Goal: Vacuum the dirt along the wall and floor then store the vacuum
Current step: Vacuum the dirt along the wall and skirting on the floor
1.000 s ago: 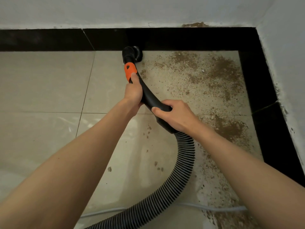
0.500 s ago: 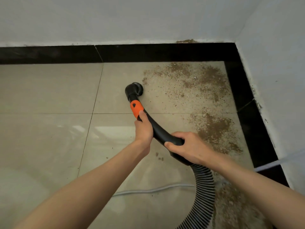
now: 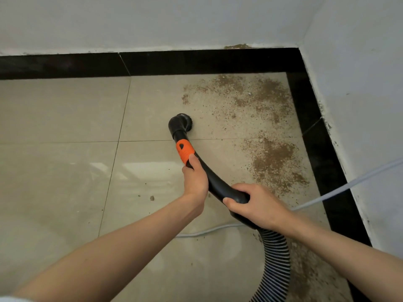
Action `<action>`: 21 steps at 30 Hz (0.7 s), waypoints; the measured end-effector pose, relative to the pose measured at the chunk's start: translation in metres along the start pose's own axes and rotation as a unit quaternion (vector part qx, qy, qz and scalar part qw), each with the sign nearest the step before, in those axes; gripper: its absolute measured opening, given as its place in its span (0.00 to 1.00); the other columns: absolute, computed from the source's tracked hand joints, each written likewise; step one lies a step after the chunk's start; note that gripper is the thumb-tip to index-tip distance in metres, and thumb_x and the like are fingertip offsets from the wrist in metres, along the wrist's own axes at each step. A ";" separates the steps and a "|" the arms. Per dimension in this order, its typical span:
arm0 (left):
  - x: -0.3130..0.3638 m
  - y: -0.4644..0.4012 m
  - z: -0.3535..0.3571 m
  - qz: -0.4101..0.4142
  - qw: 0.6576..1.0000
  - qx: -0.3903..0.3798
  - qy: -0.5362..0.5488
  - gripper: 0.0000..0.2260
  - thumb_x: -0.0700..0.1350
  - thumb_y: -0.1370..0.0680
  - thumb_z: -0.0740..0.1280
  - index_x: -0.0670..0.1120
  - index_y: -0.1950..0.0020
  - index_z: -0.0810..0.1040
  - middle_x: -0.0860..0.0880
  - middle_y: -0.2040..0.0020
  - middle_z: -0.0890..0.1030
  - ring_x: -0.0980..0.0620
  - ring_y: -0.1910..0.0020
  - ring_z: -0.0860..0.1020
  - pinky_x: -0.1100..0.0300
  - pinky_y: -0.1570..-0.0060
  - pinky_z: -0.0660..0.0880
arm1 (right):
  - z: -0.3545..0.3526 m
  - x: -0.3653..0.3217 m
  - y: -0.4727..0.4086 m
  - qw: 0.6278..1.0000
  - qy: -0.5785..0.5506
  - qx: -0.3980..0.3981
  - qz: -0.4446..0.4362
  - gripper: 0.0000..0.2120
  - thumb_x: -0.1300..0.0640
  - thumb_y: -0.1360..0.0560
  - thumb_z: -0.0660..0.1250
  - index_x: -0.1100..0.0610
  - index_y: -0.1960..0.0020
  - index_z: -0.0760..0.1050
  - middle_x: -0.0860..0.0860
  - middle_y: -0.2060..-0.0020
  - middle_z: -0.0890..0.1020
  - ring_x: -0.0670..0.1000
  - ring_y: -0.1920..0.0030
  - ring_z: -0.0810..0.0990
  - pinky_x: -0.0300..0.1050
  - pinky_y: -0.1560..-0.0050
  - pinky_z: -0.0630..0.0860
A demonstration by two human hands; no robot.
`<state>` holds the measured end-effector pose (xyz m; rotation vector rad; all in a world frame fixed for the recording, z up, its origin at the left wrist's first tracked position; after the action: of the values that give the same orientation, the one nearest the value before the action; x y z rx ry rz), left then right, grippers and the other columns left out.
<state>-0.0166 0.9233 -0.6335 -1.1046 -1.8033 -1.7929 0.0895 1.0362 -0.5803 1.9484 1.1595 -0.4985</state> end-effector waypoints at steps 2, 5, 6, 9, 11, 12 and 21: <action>-0.002 -0.001 0.003 -0.001 1.000 -0.014 -0.002 0.26 0.59 0.19 0.47 0.42 0.30 0.62 0.42 0.38 0.74 0.44 0.39 0.73 0.46 0.35 0.69 | 0.003 0.000 0.005 1.000 0.010 0.007 0.008 0.12 0.42 0.28 0.66 0.47 0.63 0.72 0.46 0.72 0.75 0.47 0.69 0.74 0.43 0.67 0.69; 0.000 -0.004 0.005 0.005 1.000 -0.030 -0.007 0.26 0.60 0.19 0.47 0.42 0.32 0.65 0.44 0.44 0.75 0.45 0.42 0.75 0.47 0.37 0.71 | 0.004 -0.001 0.009 0.999 0.021 0.024 0.021 0.12 0.41 0.27 0.65 0.48 0.63 0.71 0.48 0.71 0.75 0.48 0.68 0.74 0.43 0.68 0.68; 0.001 -0.005 0.005 0.011 0.999 -0.034 -0.007 0.26 0.60 0.19 0.48 0.42 0.33 0.66 0.44 0.46 0.75 0.45 0.44 0.75 0.46 0.38 0.72 | 0.005 -0.002 0.009 0.999 0.024 0.028 0.022 0.12 0.40 0.27 0.65 0.48 0.63 0.71 0.48 0.70 0.75 0.48 0.68 0.75 0.43 0.68 0.68; 0.002 -0.009 0.004 0.023 0.999 -0.042 0.000 0.25 0.59 0.19 0.49 0.41 0.35 0.67 0.45 0.50 0.74 0.46 0.48 0.75 0.46 0.39 0.72 | 0.009 -0.007 0.010 0.999 0.036 0.021 0.022 0.12 0.40 0.27 0.63 0.48 0.57 0.73 0.48 0.68 0.77 0.49 0.65 0.76 0.44 0.66 0.70; 0.001 -0.010 0.002 0.025 0.999 -0.042 0.010 0.25 0.60 0.19 0.49 0.41 0.36 0.68 0.45 0.50 0.75 0.46 0.49 0.75 0.48 0.40 0.73 | 0.010 -0.009 0.009 0.999 0.028 0.017 0.019 0.12 0.40 0.26 0.63 0.49 0.55 0.74 0.48 0.67 0.77 0.50 0.64 0.77 0.44 0.65 0.71; 0.002 -0.011 0.001 0.026 0.999 -0.041 0.019 0.26 0.60 0.19 0.49 0.41 0.36 0.68 0.44 0.50 0.75 0.46 0.50 0.75 0.49 0.41 0.73 | 0.010 -0.010 0.007 1.000 0.020 0.016 0.018 0.12 0.40 0.26 0.64 0.49 0.56 0.74 0.48 0.67 0.78 0.51 0.64 0.77 0.45 0.65 0.71; 0.018 -0.035 -0.008 0.037 0.998 -0.031 0.047 0.29 0.63 0.20 0.48 0.41 0.34 0.68 0.42 0.46 0.76 0.43 0.43 0.76 0.46 0.37 0.72 | 0.008 -0.017 -0.028 1.000 -0.026 0.004 -0.006 0.15 0.39 0.28 0.65 0.50 0.62 0.74 0.49 0.66 0.81 0.52 0.63 0.80 0.50 0.61 0.76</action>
<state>-0.0555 0.9243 -0.6425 -1.0772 -1.6423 -1.8374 0.0574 1.0275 -0.5856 1.9240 1.1382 -0.5575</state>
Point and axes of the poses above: each hand's wrist, its own y-axis away from the middle knuckle, its own z-axis out of the palm, x = y × z, the point moved 9 cm from there along -y, towards the middle knuckle
